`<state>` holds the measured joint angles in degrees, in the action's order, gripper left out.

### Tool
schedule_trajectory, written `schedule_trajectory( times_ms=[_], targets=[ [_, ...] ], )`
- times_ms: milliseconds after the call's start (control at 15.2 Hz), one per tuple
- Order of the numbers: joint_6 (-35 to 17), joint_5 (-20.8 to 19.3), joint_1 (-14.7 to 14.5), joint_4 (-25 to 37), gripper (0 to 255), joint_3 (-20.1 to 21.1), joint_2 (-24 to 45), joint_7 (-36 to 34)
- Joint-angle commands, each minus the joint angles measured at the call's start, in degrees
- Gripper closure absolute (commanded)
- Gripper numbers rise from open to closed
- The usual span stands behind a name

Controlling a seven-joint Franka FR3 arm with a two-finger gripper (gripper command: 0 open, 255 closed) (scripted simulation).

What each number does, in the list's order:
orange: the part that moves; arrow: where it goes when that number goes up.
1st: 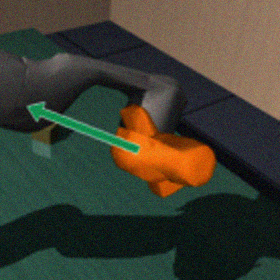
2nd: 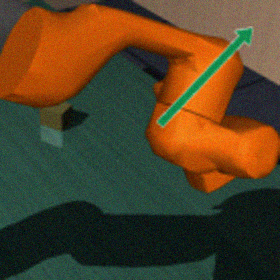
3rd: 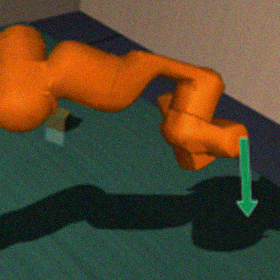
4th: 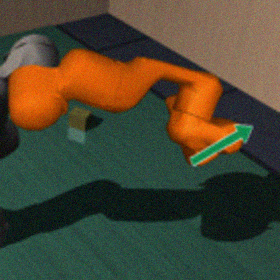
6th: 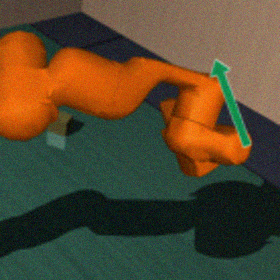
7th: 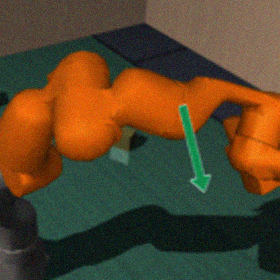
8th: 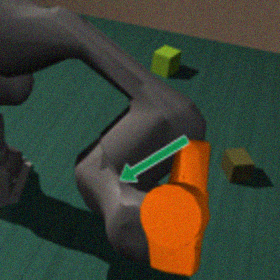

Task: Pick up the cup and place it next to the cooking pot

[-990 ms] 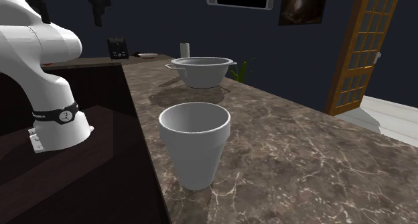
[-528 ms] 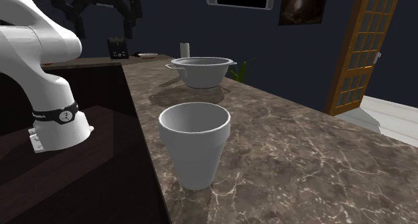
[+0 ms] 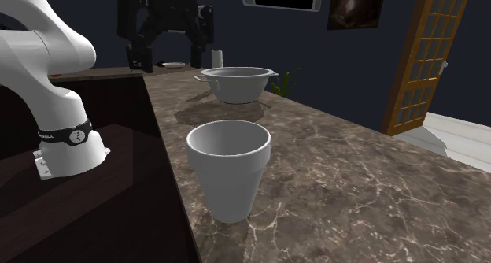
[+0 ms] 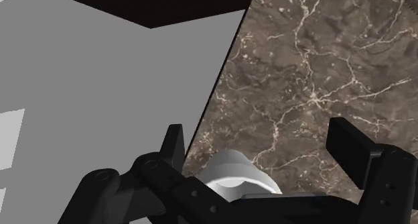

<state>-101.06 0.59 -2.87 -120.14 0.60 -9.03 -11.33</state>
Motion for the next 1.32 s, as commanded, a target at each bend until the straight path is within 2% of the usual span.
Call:
schedule_trajectory(
  times_ms=[0, 660, 1254],
  targets=[
    [-0.8, 0.0, -0.2, 3.9, 0, 0.2, 4.9, -0.3],
    [0.7, -0.5, -1.1, 28.1, 0, 0.9, 28.6, -1.9],
    [-5.1, -0.5, -1.1, 22.5, 0, 0.9, 28.8, -1.9]
  ],
)
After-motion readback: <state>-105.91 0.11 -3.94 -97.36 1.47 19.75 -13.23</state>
